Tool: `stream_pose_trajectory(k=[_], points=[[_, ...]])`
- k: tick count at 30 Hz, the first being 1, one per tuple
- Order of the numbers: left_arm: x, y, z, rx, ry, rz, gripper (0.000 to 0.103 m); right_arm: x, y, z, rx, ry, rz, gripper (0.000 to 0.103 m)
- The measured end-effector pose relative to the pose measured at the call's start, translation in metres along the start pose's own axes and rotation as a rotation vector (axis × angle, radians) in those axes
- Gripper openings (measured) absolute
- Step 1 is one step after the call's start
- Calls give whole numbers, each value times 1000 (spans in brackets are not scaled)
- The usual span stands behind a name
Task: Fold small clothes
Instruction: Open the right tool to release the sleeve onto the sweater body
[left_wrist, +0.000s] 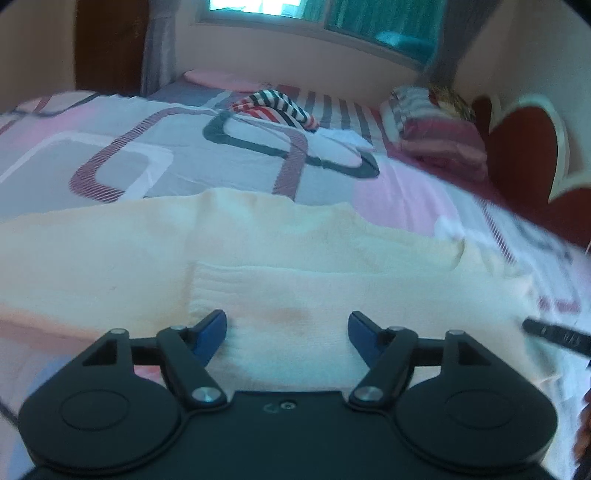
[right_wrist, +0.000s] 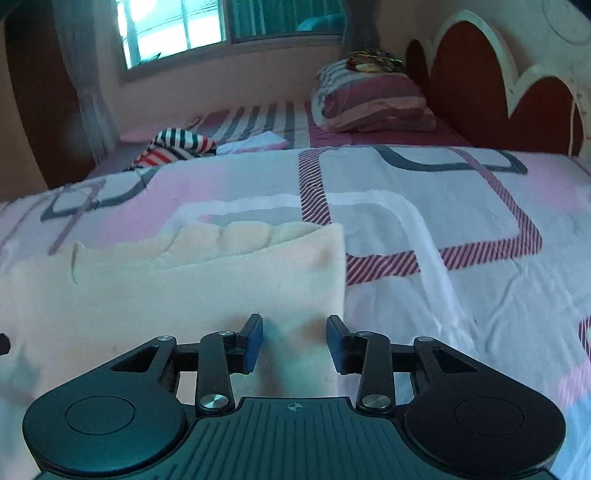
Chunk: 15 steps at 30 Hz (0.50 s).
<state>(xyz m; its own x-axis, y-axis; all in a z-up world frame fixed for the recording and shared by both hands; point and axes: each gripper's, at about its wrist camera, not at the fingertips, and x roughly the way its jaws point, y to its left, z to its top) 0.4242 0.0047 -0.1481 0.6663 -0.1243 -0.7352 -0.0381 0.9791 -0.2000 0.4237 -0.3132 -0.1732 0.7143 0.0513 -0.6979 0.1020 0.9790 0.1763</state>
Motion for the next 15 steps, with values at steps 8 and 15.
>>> stream_pose_trajectory(k=[8,15], points=[[-39,45,-4,-123,-8,53,75,-28,36,1,-3,17,124,38],[-64,85,-10,-169,-30,118,76,-29,90,-16,-61,64,205,38]])
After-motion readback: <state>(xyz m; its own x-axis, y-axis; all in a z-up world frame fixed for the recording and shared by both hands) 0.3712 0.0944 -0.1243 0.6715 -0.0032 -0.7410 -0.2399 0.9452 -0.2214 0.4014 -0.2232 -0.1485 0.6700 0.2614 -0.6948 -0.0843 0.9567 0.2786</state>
